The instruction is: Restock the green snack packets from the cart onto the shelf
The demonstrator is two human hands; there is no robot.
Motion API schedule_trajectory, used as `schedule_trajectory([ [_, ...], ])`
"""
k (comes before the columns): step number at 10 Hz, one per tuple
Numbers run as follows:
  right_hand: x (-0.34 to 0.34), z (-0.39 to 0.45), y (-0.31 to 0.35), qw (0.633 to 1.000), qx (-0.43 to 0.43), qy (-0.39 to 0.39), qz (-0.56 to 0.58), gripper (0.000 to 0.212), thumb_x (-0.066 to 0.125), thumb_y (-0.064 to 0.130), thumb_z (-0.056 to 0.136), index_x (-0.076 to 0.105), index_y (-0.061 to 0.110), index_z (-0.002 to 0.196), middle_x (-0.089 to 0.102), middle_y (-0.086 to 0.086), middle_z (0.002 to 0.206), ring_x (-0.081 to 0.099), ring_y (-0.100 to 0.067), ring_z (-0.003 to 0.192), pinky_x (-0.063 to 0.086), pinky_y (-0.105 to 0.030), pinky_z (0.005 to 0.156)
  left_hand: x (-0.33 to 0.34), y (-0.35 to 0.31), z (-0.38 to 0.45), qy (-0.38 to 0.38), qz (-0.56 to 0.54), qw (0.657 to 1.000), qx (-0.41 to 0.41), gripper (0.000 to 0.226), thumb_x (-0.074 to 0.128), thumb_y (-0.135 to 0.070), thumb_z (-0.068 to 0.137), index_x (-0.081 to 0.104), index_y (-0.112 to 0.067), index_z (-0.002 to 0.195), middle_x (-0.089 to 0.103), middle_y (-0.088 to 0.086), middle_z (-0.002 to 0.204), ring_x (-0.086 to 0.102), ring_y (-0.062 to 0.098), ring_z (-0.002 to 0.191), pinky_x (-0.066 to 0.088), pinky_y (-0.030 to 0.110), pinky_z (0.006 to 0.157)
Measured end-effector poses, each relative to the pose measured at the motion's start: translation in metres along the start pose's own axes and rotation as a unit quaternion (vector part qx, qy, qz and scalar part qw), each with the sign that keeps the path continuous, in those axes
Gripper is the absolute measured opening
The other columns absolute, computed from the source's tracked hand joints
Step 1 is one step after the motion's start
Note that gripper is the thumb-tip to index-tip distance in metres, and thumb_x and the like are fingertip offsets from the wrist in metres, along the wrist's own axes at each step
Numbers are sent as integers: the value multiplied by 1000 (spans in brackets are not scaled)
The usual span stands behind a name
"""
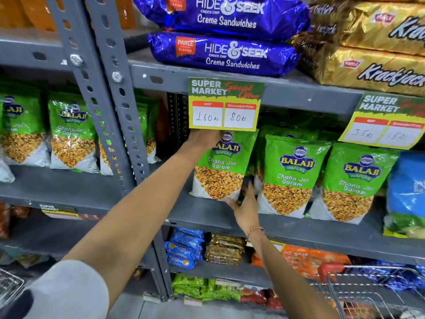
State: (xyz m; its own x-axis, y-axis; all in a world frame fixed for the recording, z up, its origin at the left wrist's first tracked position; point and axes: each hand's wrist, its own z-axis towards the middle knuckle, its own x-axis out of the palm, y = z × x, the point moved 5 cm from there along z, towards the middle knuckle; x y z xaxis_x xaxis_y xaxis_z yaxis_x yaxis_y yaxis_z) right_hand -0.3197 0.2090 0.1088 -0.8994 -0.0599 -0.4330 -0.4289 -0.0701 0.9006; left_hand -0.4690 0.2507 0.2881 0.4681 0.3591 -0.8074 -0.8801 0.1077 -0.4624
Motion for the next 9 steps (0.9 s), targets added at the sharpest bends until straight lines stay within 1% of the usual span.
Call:
schedule_trajectory([
  [1, 1, 7, -5, 996, -6, 16, -93, 17, 65, 26, 84, 48, 27, 83, 46, 0, 70, 48, -14, 66, 33, -31, 66, 0, 3, 4, 8, -36, 999, 3, 33, 47, -17, 94, 48, -9, 126, 47, 12, 140, 39, 26, 131, 32, 30, 99],
  [2, 3, 10, -12, 994, -8, 12, -104, 42, 64, 27, 84, 28, 27, 63, 31, 7, 61, 34, -9, 55, 27, -29, 62, 3, 12, 4, 49, -67, 996, -18, 34, 47, -19, 94, 47, -13, 127, 44, 10, 143, 38, 26, 132, 31, 29, 101],
  [3, 4, 12, -11, 993, -30, 8, -113, 32, 64, 27, 84, 34, 18, 82, 29, 16, 65, 40, -16, 72, 24, -21, 61, -2, 6, 1, 53, -70, 996, -2, 34, 43, -12, 95, 46, -5, 128, 44, 15, 142, 37, 28, 132, 29, 32, 106],
  [4, 4, 15, -14, 992, -32, 12, -117, 31, 64, 29, 84, 34, 19, 83, 29, 17, 65, 41, -15, 78, 24, -23, 57, -4, 2, -1, 28, -75, 996, -28, 29, 38, -4, 95, 48, -1, 122, 49, 17, 135, 42, 28, 124, 32, 27, 91],
  [5, 3, 14, -13, 995, -23, 7, -98, 35, 66, 28, 83, 33, 30, 71, 30, 17, 64, 41, -16, 78, 28, -23, 66, 0, 4, -4, 37, -56, 995, -69, 25, 37, -11, 95, 48, -7, 118, 52, 14, 131, 48, 30, 114, 31, 28, 77],
  [6, 2, 11, -11, 998, -6, 23, -62, 42, 66, 24, 83, 30, 36, 67, 33, 17, 65, 41, -16, 78, 31, -24, 69, 3, 3, -8, 15, -28, 997, -68, 13, 40, -14, 93, 46, -12, 104, 56, 16, 119, 49, 28, 93, 31, 31, 72],
  [7, -4, -2, -10, 1000, -10, 24, -11, 18, 66, 21, 83, 52, 20, 94, 53, 8, 83, 49, -15, 87, 40, -27, 76, 7, -5, -24, -87, 61, 994, 11, 13, 48, -12, 92, 54, -6, 101, 63, 19, 102, 60, 36, 90, 42, 36, 68],
  [8, -21, -20, -6, 993, -80, -65, -57, 30, 55, 15, 90, 55, 6, 119, 61, -8, 115, 57, -22, 106, 45, -33, 92, 29, -13, -55, -128, 109, 980, 110, 37, 44, -27, 93, 55, -5, 121, 63, 14, 119, 56, 33, 115, 38, 45, 105],
  [9, -42, -40, 4, 959, -190, -145, -154, 37, 41, 14, 96, 46, 5, 132, 44, -12, 143, 37, -26, 134, 29, -35, 114, 67, -10, -90, -52, 124, 984, 116, 52, 35, -33, 95, 36, -5, 140, 42, 12, 147, 34, 28, 139, 17, 45, 118],
])
